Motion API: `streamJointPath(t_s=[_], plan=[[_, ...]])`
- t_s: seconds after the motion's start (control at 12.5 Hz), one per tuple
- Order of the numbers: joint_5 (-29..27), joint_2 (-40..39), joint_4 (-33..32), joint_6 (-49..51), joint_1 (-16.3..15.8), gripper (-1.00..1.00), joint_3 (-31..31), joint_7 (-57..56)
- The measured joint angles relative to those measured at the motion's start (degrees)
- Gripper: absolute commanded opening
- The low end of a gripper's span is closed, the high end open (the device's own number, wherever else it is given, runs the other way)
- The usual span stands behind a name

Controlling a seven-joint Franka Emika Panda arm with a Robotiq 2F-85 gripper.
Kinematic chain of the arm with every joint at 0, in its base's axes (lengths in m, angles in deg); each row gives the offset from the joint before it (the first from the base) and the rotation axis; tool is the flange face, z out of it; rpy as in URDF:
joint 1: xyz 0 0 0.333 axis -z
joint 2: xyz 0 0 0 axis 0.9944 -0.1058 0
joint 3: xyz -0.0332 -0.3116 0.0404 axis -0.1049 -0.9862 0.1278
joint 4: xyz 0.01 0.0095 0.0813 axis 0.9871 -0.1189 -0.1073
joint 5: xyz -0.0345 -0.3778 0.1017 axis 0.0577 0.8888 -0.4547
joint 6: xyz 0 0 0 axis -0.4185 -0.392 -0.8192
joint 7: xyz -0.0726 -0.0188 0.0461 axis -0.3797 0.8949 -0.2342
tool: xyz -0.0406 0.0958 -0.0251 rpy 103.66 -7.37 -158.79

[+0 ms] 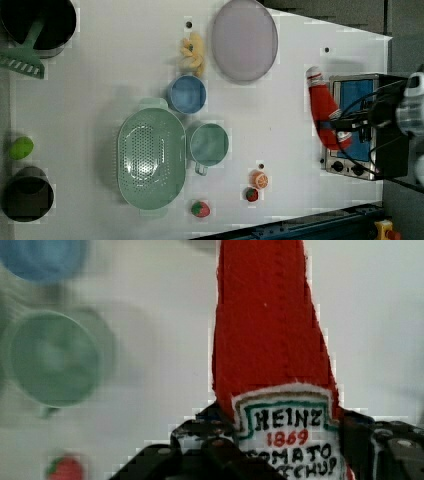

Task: Pick Ketchup from the table and place it in strainer.

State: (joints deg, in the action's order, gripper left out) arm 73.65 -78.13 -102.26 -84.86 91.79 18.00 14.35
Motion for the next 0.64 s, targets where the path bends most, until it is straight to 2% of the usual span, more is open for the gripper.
streamJointPath(t_s=[0.24,0.64], plan=[[-2.3,1.2,5.9,4.1,-0.3,0.20,4.2,3.8],[-3.7,-1.6,4.8,3.1,-2.0,0.20,17.2,21.3]])
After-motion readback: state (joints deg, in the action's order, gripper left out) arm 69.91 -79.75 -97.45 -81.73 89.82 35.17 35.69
